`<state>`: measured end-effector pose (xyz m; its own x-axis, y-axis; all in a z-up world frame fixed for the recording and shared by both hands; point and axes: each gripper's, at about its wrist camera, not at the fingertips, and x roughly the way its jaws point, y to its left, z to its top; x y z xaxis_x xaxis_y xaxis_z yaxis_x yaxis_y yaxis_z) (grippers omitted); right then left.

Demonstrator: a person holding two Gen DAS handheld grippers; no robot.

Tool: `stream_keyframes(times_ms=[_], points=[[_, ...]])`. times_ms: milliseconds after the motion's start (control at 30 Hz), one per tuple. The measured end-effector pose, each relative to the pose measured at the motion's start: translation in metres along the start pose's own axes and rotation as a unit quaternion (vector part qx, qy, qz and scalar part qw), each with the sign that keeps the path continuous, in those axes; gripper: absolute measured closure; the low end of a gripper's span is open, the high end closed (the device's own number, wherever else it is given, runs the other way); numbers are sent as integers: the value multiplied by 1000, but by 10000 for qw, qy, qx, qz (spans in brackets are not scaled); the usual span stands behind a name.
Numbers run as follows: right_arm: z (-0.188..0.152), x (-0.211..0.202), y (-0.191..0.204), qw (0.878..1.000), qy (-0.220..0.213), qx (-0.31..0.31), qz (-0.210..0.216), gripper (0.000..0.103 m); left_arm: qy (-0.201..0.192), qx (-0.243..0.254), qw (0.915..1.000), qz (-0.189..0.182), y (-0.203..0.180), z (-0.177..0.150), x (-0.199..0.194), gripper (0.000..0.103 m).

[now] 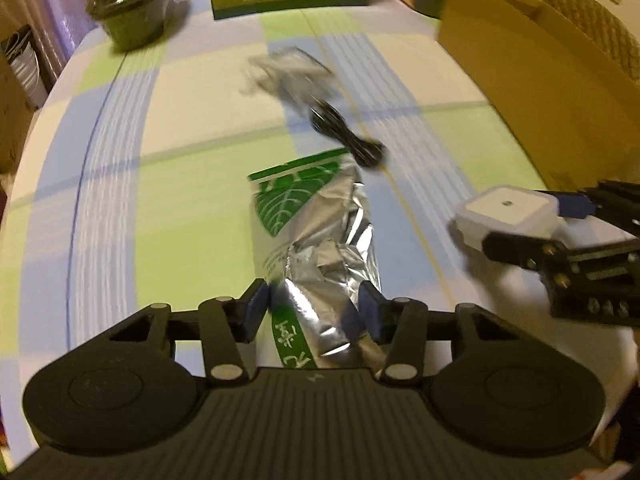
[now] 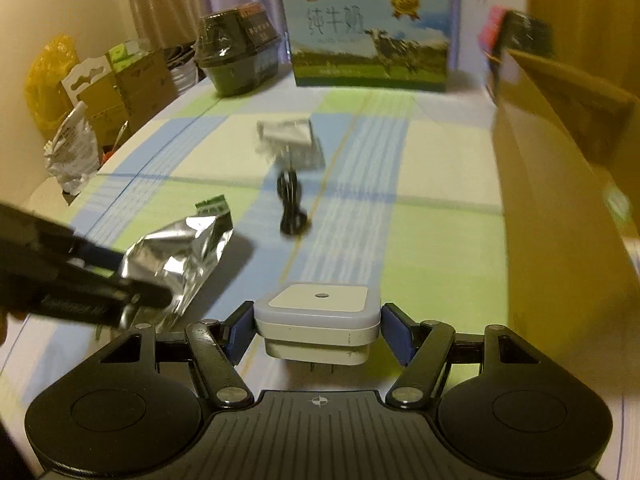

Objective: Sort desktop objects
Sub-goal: 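Grasp the foil snack bag with the left tool while the right tool grasps the white plug adapter, then lift the snack bag and plug adapter and carry both toward the cardboard box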

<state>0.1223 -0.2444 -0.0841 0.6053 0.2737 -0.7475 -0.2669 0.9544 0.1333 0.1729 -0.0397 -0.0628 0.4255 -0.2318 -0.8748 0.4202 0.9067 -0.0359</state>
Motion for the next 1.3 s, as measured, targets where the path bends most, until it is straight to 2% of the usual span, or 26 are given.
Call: stream_keyframes(times_ms=[133,233,367,500,633,733,867,933,1167,1300], points=[[-32,-31,-2,9997,16,245,-58,38,16,-188,9993,-310,-19,-38,-23,60],[-50,-47,-3,9993,15,353,-117,38,49,-289,9988,-386,-27,-53,-32,56],[-65,-58,-4,9990,28,382,-209,38,158,-165,9991,-369,-39,-55,-34,33],[-74,-62,-1,9994,-19,184,-302,38,270,66,9991,-334,-51,-47,-31,21],[-78,-61,2,9994,-67,-35,-338,38,513,399,9979,-81,-57,-42,-16,21],[-79,-59,2,9995,-66,-87,-313,38,648,405,9971,-64,-55,-39,-8,21],[-80,-56,1,9996,23,-68,-256,28,729,373,9966,-44,-50,-41,0,24],[-80,-54,1,9997,29,-31,-244,27,697,360,9969,-35,-49,-42,0,25],[-80,-47,4,9993,72,12,-371,27,520,259,9983,-59,-45,-41,-10,53],[-81,-44,3,9992,96,58,-383,27,486,197,9985,-127,-41,-43,-12,54]])
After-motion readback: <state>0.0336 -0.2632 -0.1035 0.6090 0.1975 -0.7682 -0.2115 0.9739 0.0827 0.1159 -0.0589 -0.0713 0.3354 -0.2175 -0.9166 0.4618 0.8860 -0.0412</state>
